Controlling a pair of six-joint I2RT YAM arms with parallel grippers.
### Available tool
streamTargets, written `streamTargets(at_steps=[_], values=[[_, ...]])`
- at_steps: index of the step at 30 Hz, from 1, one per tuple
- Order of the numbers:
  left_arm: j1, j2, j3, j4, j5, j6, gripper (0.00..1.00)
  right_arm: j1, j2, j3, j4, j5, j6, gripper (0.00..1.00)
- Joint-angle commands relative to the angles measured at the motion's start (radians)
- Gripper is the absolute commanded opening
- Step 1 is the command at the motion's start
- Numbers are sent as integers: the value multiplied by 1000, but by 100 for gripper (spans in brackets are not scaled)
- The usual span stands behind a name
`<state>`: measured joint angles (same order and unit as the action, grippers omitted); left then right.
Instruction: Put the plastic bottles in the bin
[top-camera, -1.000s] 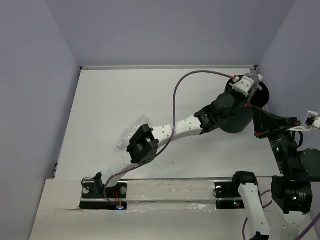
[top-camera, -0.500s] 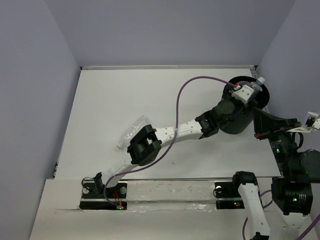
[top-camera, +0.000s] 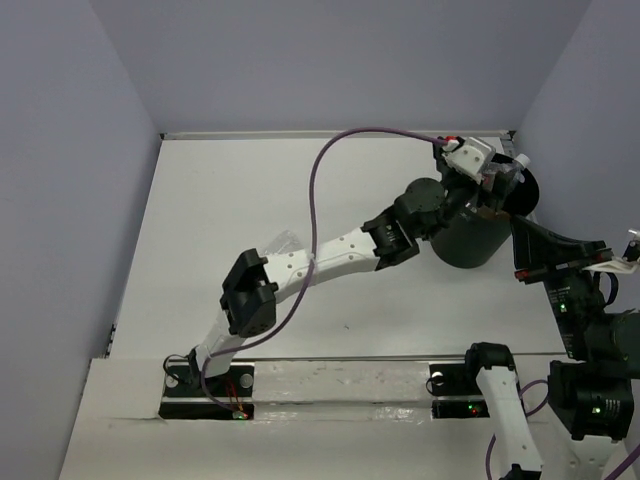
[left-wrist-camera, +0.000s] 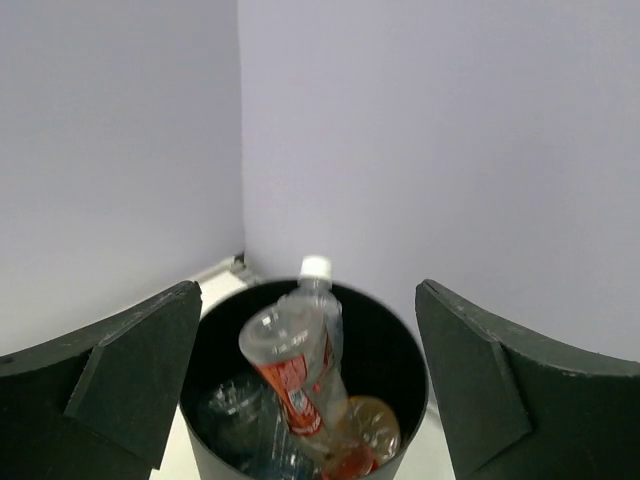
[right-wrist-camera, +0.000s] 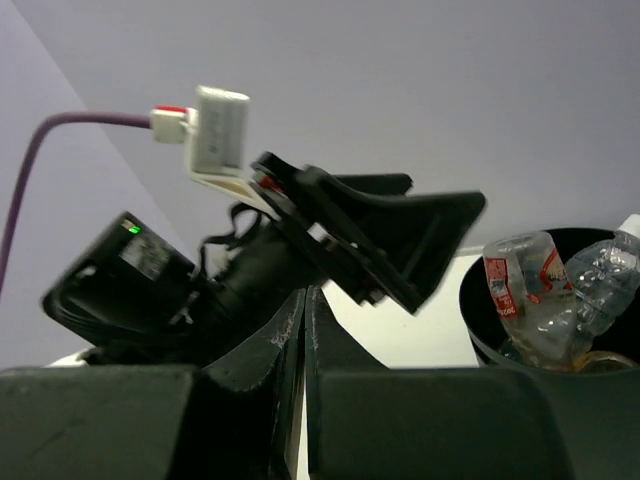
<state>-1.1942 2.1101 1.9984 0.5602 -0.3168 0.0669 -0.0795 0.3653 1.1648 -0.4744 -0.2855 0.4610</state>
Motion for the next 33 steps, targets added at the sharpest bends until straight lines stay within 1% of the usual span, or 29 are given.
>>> streamTargets(at_steps=[1,3,5,6,7,9,10,11,12,13,14,15,16,17,18,19,20,21,23,25,27,28,29,30,31,32,33], values=[[10,-169,-41,84,-13,-32,99,-3,7,61,3,-49,-21,7],[21,-202,-64,61,-60,-45,99,-3,11,58,0,-76,-22,8],[30,-280,-127,17,-93,-61,99,-3,12,49,-4,-99,-24,9],[42,-315,-162,-20,-123,-94,99,-3,17,32,-3,-128,-19,11],[48,-396,-238,-41,-142,-113,99,-3,20,21,-3,-148,-9,11],[64,-488,-315,-103,-180,-186,99,-3,40,-2,0,-193,8,13],[79,-589,-354,-179,-211,-215,99,-3,58,-32,17,-237,21,14],[88,-640,-434,-222,-222,-243,99,-3,69,-51,34,-265,54,14],[97,-695,-478,-262,-240,-284,99,-3,78,-72,55,-317,79,16],[105,-744,-516,-343,-249,-298,99,-3,87,-117,116,-340,106,18],[119,-844,-594,-383,-260,-311,99,-3,105,-144,156,-365,167,22],[130,-895,-633,-420,-274,-321,99,-3,116,-164,190,-382,192,25],[139,-938,-667,-490,-297,-343,99,-3,129,-178,219,-397,205,28],[151,-1019,-725,-528,-303,-354,99,-3,148,-200,232,-399,220,30],[178,-1057,-749,-595,-307,-374,99,-3,156,-214,261,-399,228,36],[203,-1123,-791,-618,-315,-377,99,-3,173,-235,267,-399,237,43],[203,-1153,-811,-638,-323,-377,99,-3,173,-243,272,-399,245,43],[223,-1180,-832,-654,-349,-375,99,-3,185,-255,286,-402,257,50],[242,-1237,-883,-687,-363,-360,99,6,199,-286,329,-397,275,57],[265,-1257,-906,-712,-372,-351,99,96,250,-281,326,-347,260,61],[268,-1280,-946,-712,-399,-329,99,231,303,-263,333,-276,228,65],[274,-1286,-957,-698,-413,-322,99,444,378,-249,327,-126,208,66],[278,-1292,-973,-694,-421,-316,99,565,420,-234,330,-19,159,70],[283,-1296,-981,-689,-436,-315,99,681,469,-193,332,187,136,71],[286,-1300,-986,-675,-442,-312,99,784,522,-174,356,275,119,72],[294,-1315,-990,-669,-447,-311,99,923,628,-165,384,351,110,73],[300,-1325,-1000,-665,-449,-309,99,961,685,-154,413,388,119,77]])
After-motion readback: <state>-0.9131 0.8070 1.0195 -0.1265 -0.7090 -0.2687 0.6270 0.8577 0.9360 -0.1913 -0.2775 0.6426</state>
